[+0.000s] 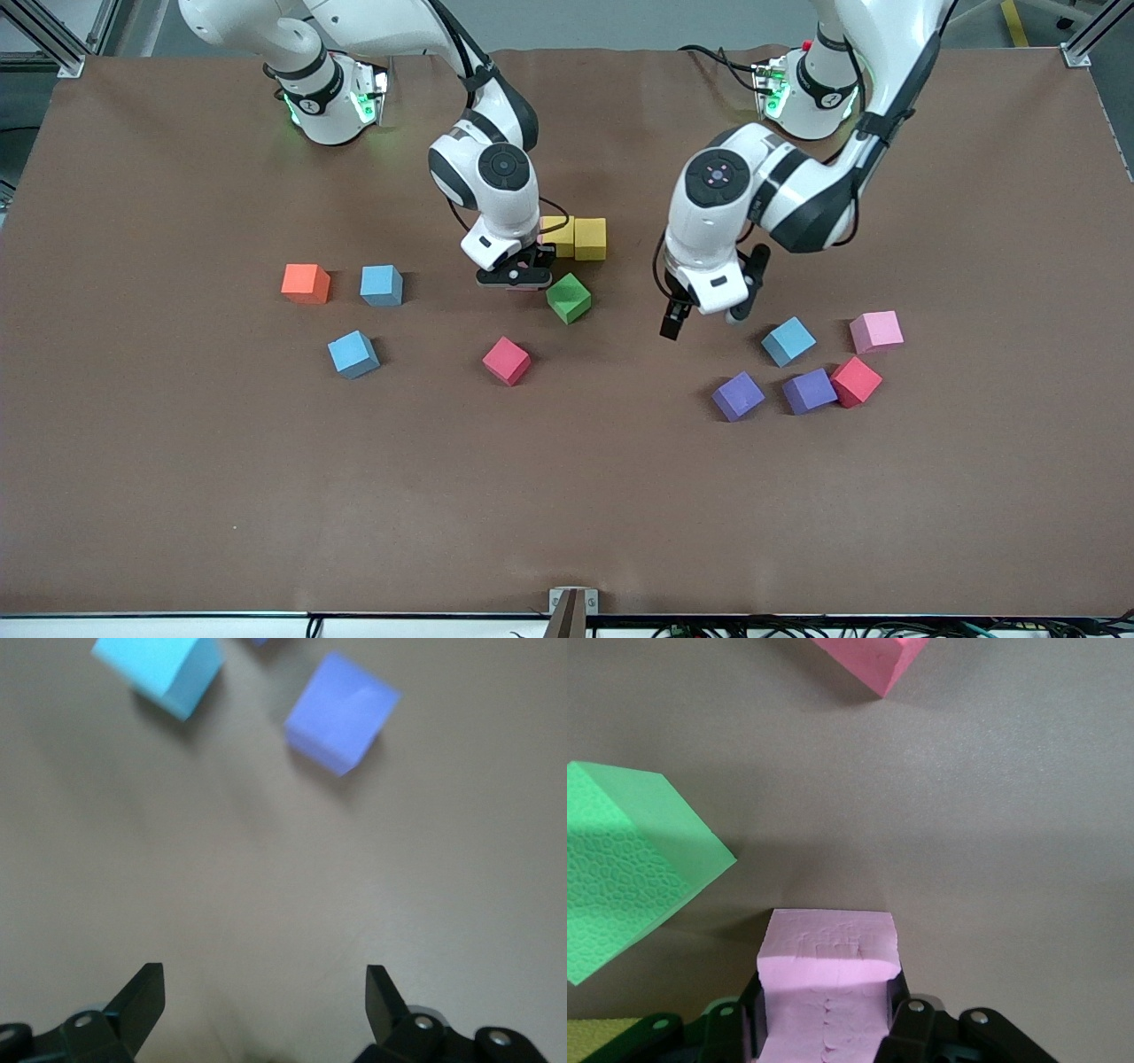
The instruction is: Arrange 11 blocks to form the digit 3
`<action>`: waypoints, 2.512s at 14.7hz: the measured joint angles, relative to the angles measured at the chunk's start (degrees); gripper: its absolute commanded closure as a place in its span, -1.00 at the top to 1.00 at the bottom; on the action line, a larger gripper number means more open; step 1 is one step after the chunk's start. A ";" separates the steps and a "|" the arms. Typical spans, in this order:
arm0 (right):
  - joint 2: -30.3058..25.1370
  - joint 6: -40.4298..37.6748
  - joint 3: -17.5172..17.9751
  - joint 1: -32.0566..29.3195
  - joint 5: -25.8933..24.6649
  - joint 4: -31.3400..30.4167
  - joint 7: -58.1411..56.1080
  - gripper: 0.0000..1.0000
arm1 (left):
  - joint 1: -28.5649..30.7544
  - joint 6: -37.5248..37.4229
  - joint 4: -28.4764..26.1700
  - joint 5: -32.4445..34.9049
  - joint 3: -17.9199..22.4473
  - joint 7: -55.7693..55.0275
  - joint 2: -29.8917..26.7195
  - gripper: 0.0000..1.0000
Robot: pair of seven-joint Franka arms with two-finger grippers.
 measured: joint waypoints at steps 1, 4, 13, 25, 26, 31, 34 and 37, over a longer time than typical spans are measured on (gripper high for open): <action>0.00 0.00 0.00 0.04 0.00 0.03 0.01 -1.00 | 0.90 -0.01 1.24 0.00 0.12 3.85 0.71 1.00; 0.02 0.00 0.01 0.21 -0.01 0.07 0.03 -0.99 | 3.94 -0.04 4.47 0.00 0.26 15.38 3.43 1.00; 0.80 -0.22 0.01 0.56 -0.05 0.89 0.74 -0.99 | 7.94 -0.05 10.00 6.09 0.81 27.96 12.61 1.00; 1.01 -1.58 0.04 0.57 -0.05 1.47 1.86 -0.99 | 10.99 2.79 10.60 6.23 0.83 34.36 17.66 1.00; 1.01 -1.59 0.04 0.58 -0.05 1.48 1.96 -0.99 | 10.99 2.97 10.60 6.23 0.83 34.37 17.89 1.00; 1.08 -1.59 0.15 0.72 -0.05 1.62 2.71 -0.99 | 10.97 3.28 10.61 6.23 0.81 35.08 18.38 1.00; 1.11 -1.59 0.17 0.82 -0.05 1.68 2.74 -0.99 | 10.94 3.43 10.61 6.23 0.79 35.15 18.70 1.00; 1.14 -1.59 0.18 1.02 -0.09 1.71 2.74 -0.98 | 10.88 3.57 10.73 6.23 0.78 35.15 19.04 1.00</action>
